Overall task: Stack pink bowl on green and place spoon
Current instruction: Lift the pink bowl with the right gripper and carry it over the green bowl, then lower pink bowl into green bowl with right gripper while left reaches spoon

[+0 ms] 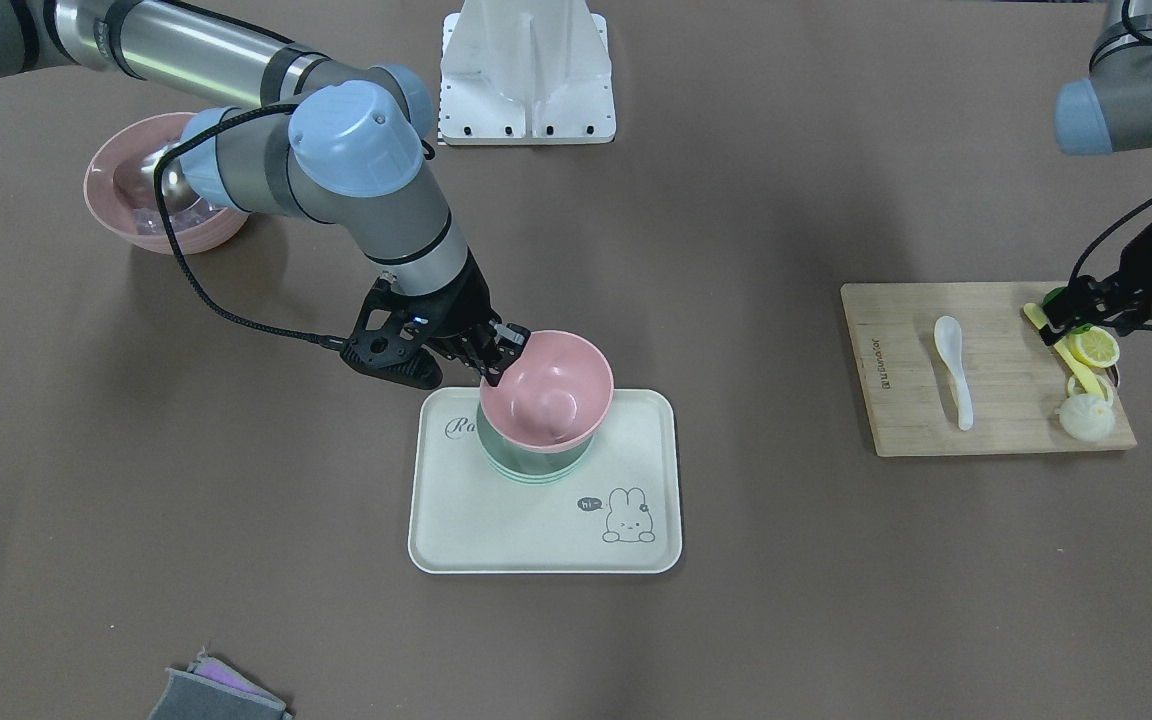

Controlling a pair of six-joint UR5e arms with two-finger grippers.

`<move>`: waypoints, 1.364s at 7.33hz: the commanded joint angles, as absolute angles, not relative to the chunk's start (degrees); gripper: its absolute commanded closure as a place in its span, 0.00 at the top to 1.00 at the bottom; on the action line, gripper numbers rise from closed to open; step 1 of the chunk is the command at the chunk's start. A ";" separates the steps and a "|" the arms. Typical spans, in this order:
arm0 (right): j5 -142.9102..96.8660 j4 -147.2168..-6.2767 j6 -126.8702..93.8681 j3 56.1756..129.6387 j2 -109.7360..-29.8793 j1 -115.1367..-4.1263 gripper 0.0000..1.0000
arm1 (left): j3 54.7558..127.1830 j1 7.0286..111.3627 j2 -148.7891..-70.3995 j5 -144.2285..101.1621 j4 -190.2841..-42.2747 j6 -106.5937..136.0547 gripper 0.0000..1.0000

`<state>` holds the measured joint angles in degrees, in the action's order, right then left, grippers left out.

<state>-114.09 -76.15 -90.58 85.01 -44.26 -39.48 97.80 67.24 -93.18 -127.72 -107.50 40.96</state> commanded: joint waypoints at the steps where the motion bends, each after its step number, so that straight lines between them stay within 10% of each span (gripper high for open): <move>1: -113.73 -75.94 -90.35 83.68 -43.95 -39.11 0.00 | 97.82 67.24 -93.16 -127.79 -107.49 40.96 0.98; 7: -113.64 -75.85 -89.39 83.23 -44.03 -39.11 0.08 | 92.66 60.48 -99.12 -124.10 -107.75 48.69 0.97; 9: -113.64 -76.11 -89.12 83.75 -44.03 -39.20 1.00 | 88.09 59.85 -102.73 -124.01 -108.02 48.60 0.97; 10: -114.08 -76.11 -89.03 84.19 -44.03 -40.16 1.00 | 87.20 59.42 -103.53 -124.01 -108.10 48.52 0.93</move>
<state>-113.74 -76.03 -89.16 83.68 -44.01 -39.39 88.95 59.90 -102.04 -124.05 -107.98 48.55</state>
